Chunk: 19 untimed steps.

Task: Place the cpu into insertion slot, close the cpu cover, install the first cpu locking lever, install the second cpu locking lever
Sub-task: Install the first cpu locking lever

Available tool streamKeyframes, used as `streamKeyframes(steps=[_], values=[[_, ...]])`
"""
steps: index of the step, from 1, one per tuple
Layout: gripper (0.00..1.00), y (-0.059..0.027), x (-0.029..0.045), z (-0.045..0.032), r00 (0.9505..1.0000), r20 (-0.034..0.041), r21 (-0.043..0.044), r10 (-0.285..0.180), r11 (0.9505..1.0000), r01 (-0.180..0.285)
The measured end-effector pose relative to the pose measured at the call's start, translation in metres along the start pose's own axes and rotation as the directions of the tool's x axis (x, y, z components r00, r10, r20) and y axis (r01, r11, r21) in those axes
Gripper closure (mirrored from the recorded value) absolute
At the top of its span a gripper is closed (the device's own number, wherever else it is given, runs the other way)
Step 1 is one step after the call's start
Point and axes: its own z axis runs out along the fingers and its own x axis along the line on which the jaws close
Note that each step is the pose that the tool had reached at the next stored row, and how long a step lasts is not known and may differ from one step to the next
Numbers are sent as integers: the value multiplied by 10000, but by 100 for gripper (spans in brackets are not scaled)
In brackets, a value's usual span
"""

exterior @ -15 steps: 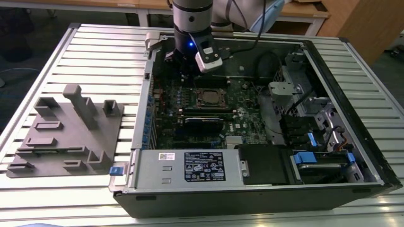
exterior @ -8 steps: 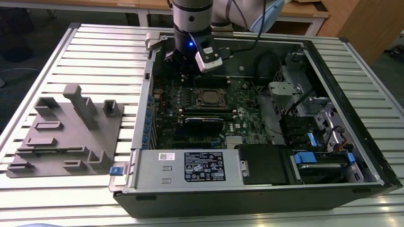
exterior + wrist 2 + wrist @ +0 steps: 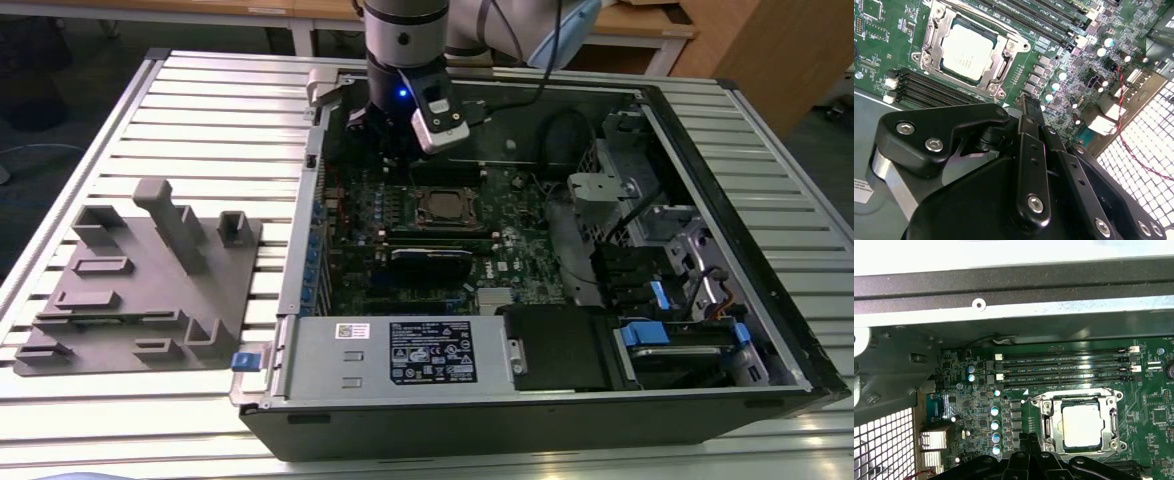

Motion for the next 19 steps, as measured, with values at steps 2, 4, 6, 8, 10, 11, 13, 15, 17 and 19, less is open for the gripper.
streamKeyframes(steps=[2, 4, 6, 8, 10, 11, 13, 15, 17, 19], values=[[89, 1, 0, -6, 10000, 0, -1, 0, 10000, 0], [89, 1, -1, -5, 10000, 2, -3, 0, 10000, 0], [89, 1, -1, -7, 10000, 0, -1, 0, 10000, 0], [89, 1, 1, -8, 10000, 0, 0, 0, 10000, 0], [89, -1, 15, -8, 10000, -1, 2, 1, 10000, -1], [89, -2, 29, -8, 10000, 0, 2, 0, 10000, 0], [89, -4, 59, -8, 10000, 3, 0, -1, 10000, 1], [89, -5, 70, -8, 10000, 4, -1, 0, 10000, 0], [89, -5, 70, -8, 10000, 3, -1, -2, 10000, 2], [89, -6, 84, -8, 10000, 4, -1, -1, 10000, 1]])
